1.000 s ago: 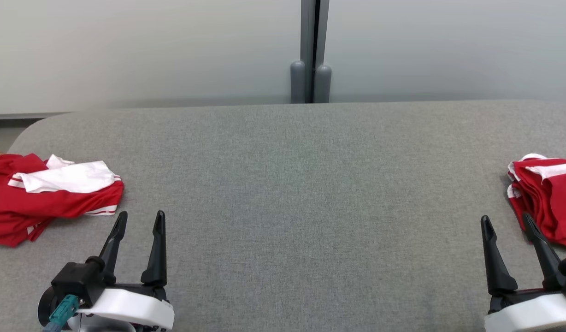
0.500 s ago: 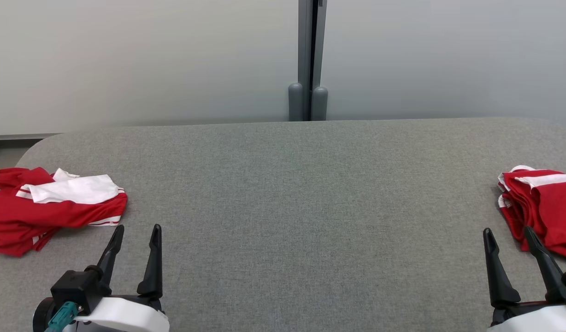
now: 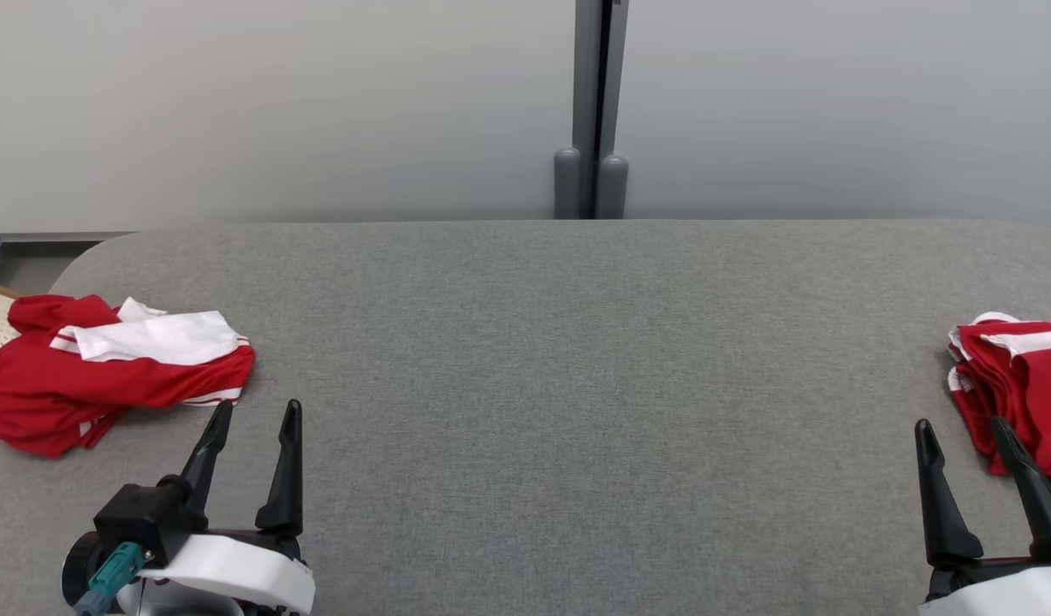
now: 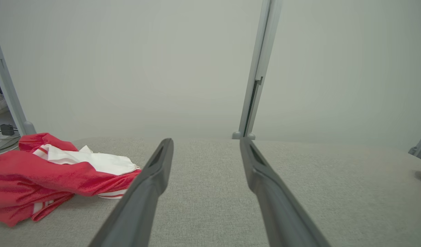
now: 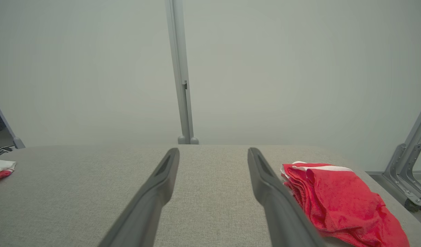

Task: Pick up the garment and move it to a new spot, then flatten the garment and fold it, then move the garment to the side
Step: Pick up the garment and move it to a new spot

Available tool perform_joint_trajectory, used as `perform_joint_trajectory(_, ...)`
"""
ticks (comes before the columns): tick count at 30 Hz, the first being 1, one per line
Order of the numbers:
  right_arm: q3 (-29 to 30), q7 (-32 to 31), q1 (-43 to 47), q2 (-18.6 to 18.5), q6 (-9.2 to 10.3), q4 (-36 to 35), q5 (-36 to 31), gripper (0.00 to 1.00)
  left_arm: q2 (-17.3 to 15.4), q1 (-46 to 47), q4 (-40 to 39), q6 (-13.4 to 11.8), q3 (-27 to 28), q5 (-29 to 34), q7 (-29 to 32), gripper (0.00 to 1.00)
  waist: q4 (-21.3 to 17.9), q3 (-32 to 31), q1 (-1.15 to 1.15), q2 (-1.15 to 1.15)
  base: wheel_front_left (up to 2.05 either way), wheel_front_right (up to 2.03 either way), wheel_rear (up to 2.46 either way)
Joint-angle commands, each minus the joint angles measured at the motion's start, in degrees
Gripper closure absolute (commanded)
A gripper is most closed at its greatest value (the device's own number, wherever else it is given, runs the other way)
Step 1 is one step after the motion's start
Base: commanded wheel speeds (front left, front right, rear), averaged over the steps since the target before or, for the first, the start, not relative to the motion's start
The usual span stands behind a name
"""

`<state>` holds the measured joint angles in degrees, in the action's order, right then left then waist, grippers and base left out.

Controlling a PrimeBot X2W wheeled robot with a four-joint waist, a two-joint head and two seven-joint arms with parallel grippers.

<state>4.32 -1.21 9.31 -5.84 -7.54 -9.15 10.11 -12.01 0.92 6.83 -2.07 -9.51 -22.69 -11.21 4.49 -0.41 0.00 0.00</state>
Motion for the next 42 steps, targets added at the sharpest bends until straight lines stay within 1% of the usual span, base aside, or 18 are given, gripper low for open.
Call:
perform_joint_trajectory(1,0.0,0.2,-0.3,-0.1,0.11,-0.4,0.0,0.00,-0.5,1.2,0.1,-0.2,0.2,0.5,-0.4,0.00,1.1,0.3,0.00,0.00,0.00,0.00,0.00)
perform_joint_trajectory(6,0.4,-0.1,-0.2,-0.1,0.10,-1.4,-0.7,0.00,-0.6,2.5,0.6,-0.5,0.1,0.7,-0.7,0.00,5.6,1.0,0.00,0.00,0.00,0.00,0.00)
perform_joint_trajectory(10,0.4,-0.6,-0.3,0.0,0.08,-2.3,-0.8,0.00,-0.4,3.4,1.0,0.0,0.1,0.1,-1.3,0.00,10.7,1.3,0.00,0.00,0.00,0.00,0.00)
perform_joint_trajectory(14,-0.3,-1.1,-0.8,0.0,0.07,-3.0,-1.1,0.00,-0.9,3.0,1.4,-0.4,0.7,0.3,-1.9,0.00,15.4,1.4,0.00,0.00,0.00,0.00,0.00)
perform_joint_trajectory(18,-0.9,-1.6,-1.1,0.0,0.07,-3.2,-1.0,0.00,-1.6,3.1,1.9,-0.5,1.2,0.4,-2.1,0.00,19.0,1.5,0.00,0.00,0.00,0.00,0.00)
perform_joint_trajectory(19,-0.9,-1.6,-1.1,0.0,0.07,-3.2,-1.0,0.00,-1.6,3.1,1.9,-0.5,1.2,0.4,-2.1,0.00,19.0,1.5,0.00,0.00,0.00,0.00,0.00)
perform_joint_trajectory(23,-1.3,-1.5,-1.3,0.1,0.07,-3.4,-0.9,0.00,-2.0,3.3,1.9,-1.0,1.5,0.4,-2.2,0.00,21.5,1.5,0.00,0.00,0.00,0.00,0.00)
perform_joint_trajectory(26,-1.2,-1.4,-1.2,0.2,0.07,-3.3,-1.0,0.00,-2.1,3.5,1.6,-0.9,1.3,0.3,-2.3,0.00,22.7,1.5,0.00,0.00,0.00,0.00,0.00)
perform_joint_trajectory(30,-1.0,-1.4,-1.4,0.3,0.07,-3.3,-1.0,0.00,-2.2,3.8,1.4,-1.1,0.9,0.5,-2.3,0.00,23.5,1.7,0.00,0.00,0.00,0.00,0.00)
perform_joint_trajectory(35,-0.8,-1.8,-1.6,0.0,0.07,-3.6,-1.0,0.00,-2.0,4.3,1.1,-1.3,0.6,0.7,-2.5,0.00,23.9,2.3,0.00,0.00,0.00,0.00,0.00)
perform_joint_trajectory(39,-1.2,-2.2,-2.4,-0.4,0.07,-4.0,-0.9,0.00,-1.8,5.1,1.0,-1.6,0.5,0.9,-2.7,0.00,23.4,3.5,0.00,0.00,0.00,0.00,0.00)
perform_joint_trajectory(42,-1.3,-2.9,-3.2,-1.0,0.07,-4.7,-1.4,0.00,-1.3,7.0,1.3,-1.0,0.1,0.9,-2.9,0.00,22.6,5.3,0.00,0.00,0.00,0.00,0.00)
